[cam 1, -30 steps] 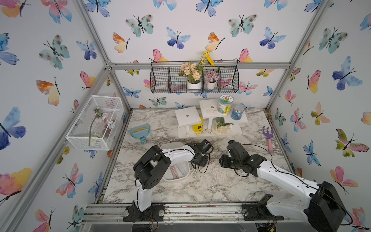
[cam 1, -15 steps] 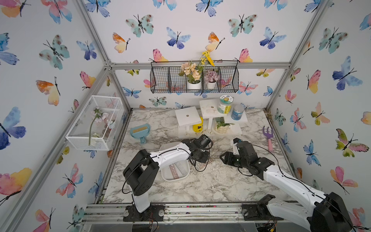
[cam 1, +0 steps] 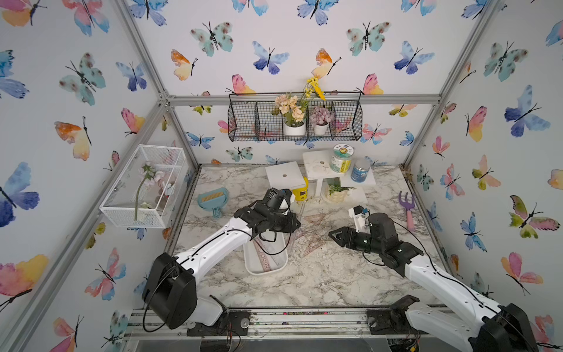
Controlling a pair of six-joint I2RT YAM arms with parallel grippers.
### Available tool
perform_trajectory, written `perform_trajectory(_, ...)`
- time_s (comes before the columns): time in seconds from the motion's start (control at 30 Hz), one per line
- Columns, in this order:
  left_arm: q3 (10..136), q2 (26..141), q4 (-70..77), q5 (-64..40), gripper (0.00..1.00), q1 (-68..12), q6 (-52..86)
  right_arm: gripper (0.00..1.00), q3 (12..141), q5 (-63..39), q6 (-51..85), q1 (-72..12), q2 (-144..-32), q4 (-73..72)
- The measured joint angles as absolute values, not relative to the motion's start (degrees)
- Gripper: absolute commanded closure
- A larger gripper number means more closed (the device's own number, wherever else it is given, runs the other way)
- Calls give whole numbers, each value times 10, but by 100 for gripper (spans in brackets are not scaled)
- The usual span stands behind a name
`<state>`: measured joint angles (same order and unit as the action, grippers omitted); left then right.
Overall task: Put the scattered rulers into the storage box
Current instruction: Place the ruler in the storage box.
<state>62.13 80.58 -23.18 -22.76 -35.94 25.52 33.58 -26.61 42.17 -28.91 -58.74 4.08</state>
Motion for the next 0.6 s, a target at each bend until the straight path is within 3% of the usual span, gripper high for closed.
perform_trajectory(0.1,578,771,-213,-288,100,-328,271,33,344,-302,424,-289,-606,11)
perform_trajectory(0.33,493,718,-157,-383,100,-285,318,32,346,-392,460,-289,-669,-99)
perform_trajectory(0.6,441,663,-120,-442,100,-257,352,51,352,-425,517,-307,-728,-208)
